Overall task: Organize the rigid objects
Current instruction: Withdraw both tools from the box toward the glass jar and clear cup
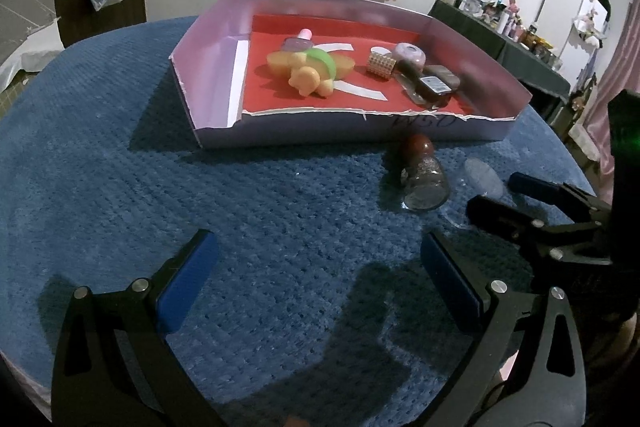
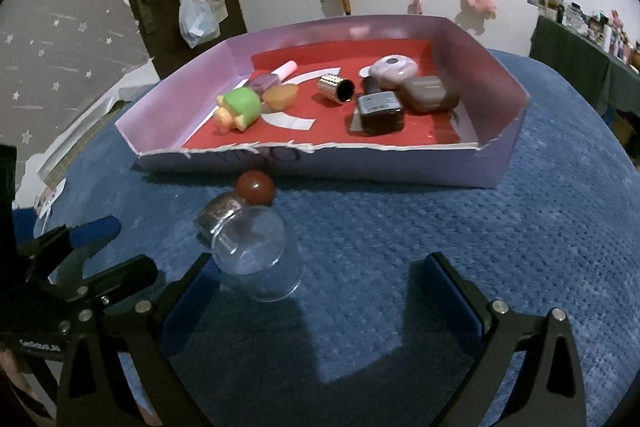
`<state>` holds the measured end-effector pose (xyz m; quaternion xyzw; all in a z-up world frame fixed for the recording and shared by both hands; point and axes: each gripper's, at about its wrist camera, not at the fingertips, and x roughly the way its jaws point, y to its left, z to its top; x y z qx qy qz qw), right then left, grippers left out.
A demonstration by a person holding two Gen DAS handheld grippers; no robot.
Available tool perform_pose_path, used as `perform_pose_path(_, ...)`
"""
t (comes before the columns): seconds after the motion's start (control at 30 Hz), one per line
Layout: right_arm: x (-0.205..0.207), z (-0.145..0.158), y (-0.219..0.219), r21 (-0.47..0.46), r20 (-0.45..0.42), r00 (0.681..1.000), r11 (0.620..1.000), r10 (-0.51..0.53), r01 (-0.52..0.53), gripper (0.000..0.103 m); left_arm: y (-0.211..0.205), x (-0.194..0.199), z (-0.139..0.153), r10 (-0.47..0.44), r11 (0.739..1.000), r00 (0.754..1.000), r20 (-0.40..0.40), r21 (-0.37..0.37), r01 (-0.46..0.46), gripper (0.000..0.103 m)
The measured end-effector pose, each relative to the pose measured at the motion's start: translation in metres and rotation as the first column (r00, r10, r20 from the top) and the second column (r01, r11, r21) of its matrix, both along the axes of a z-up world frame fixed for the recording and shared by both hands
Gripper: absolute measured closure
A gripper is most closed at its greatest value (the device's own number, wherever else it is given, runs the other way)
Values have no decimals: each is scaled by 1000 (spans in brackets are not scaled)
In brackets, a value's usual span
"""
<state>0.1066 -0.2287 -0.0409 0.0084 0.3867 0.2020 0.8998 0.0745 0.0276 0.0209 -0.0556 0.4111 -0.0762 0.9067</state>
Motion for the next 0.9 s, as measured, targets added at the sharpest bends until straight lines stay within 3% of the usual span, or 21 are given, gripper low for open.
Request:
perform_pose_path(0.3, 1, 11, -48, 85, 7, 991, 988, -132, 131, 0, -16, 11, 4, -19, 1000, 1000, 4, 20, 19, 0)
perform_pose_path(0.57, -6, 8, -43, 78, 2, 996, 993, -84, 83, 0, -33, 24, 8, -46, 998, 999, 12, 36, 46, 0)
perform_pose_path(0.9, 5, 2, -46, 65, -9, 995, 993, -100, 100, 2, -49, 34, 2, -84, 995, 996, -2, 53, 84, 0)
